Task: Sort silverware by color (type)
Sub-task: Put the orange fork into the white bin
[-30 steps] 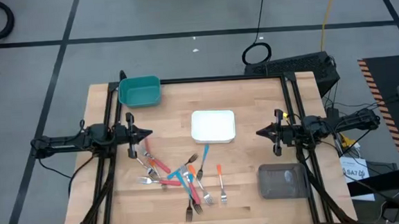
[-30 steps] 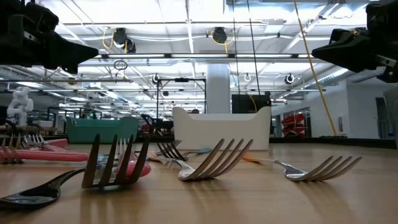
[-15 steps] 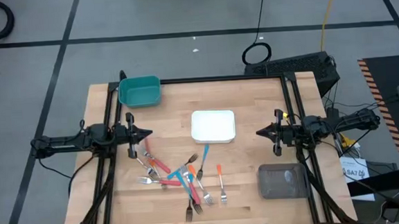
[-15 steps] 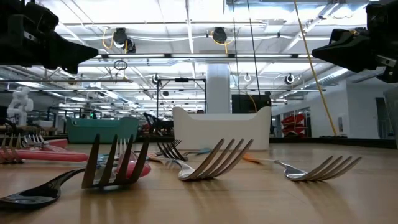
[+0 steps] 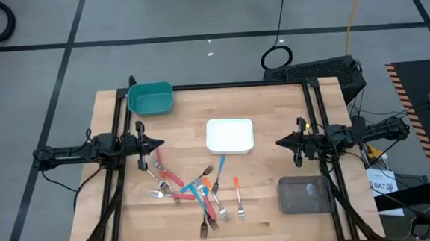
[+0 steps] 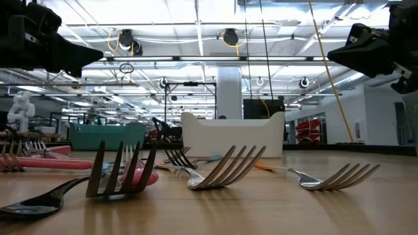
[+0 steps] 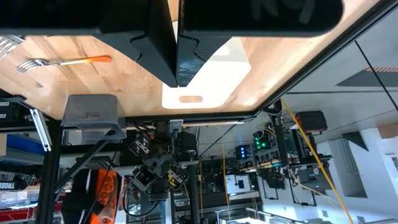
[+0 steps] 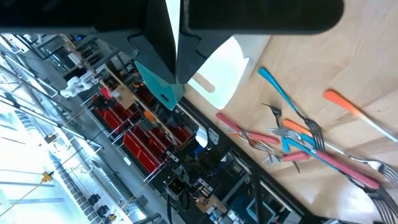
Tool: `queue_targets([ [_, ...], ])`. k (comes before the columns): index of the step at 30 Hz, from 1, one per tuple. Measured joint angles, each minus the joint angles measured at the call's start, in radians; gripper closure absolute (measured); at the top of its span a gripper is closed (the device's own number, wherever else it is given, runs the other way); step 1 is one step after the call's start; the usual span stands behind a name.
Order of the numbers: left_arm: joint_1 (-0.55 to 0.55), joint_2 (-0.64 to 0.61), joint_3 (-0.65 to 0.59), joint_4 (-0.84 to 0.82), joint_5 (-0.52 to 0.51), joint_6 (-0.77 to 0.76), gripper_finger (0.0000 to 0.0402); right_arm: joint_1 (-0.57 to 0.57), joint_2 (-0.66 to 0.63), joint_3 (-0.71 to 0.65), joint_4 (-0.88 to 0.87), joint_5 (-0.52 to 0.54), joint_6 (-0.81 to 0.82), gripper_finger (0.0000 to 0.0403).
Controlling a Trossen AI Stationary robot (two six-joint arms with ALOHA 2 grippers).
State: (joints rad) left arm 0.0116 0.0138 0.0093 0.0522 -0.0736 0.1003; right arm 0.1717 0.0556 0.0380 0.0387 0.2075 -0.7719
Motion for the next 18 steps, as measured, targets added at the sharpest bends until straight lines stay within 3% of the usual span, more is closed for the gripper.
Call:
queue_targets([
  [3,0.0,0.0,0.0,0.0,0.0,0.0,0.0394,0.0,0.0,0.0,0.001,-0.003,0.024,0.0392],
  [14,0.0,0.0,0.0,0.0,0.0,0.0,0.0394,0.0,0.0,0.0,0.008,-0.082,0.544,0.0392],
  [18,0.0,0.0,0.0,0.001,0.0,0.0,0.0394,0.0,0.0,0.0,0.01,-0.081,0.608,0.0393],
])
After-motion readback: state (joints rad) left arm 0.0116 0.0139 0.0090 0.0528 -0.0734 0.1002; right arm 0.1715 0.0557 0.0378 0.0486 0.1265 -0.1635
